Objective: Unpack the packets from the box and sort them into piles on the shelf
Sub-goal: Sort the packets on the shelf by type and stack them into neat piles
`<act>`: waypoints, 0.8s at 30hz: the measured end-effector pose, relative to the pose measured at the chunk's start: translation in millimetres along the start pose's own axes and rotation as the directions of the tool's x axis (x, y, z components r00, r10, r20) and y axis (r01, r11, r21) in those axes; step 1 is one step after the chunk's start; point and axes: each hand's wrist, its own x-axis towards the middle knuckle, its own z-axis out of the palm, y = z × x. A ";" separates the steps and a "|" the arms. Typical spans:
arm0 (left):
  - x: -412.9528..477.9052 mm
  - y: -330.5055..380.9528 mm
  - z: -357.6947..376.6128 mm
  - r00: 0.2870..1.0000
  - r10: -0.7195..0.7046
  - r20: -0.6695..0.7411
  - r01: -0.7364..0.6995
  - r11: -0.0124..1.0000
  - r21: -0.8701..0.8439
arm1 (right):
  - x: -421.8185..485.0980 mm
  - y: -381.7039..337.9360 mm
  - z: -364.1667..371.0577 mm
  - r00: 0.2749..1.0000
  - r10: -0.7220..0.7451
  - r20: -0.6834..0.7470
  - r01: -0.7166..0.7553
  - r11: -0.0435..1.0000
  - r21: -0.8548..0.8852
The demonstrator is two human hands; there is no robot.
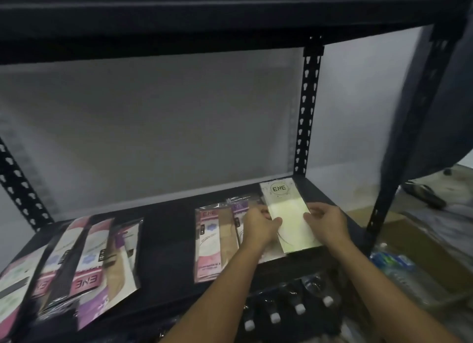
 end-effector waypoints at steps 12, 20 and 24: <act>40.7 -7.5 40.7 0.999 -0.045 0.022 0.036 0.945 0.324 | 38.2 30.5 12.9 0.998 -0.003 0.064 0.013 0.986 -0.166; 35.0 -8.2 29.3 0.998 0.008 0.064 -0.029 0.945 0.325 | 34.2 25.7 12.9 0.994 -0.099 0.036 0.105 0.968 -0.226; 28.5 -9.6 -12.3 0.998 0.057 0.027 -0.062 0.967 0.246 | 15.8 -1.3 25.7 0.993 -0.113 0.015 0.114 0.976 -0.184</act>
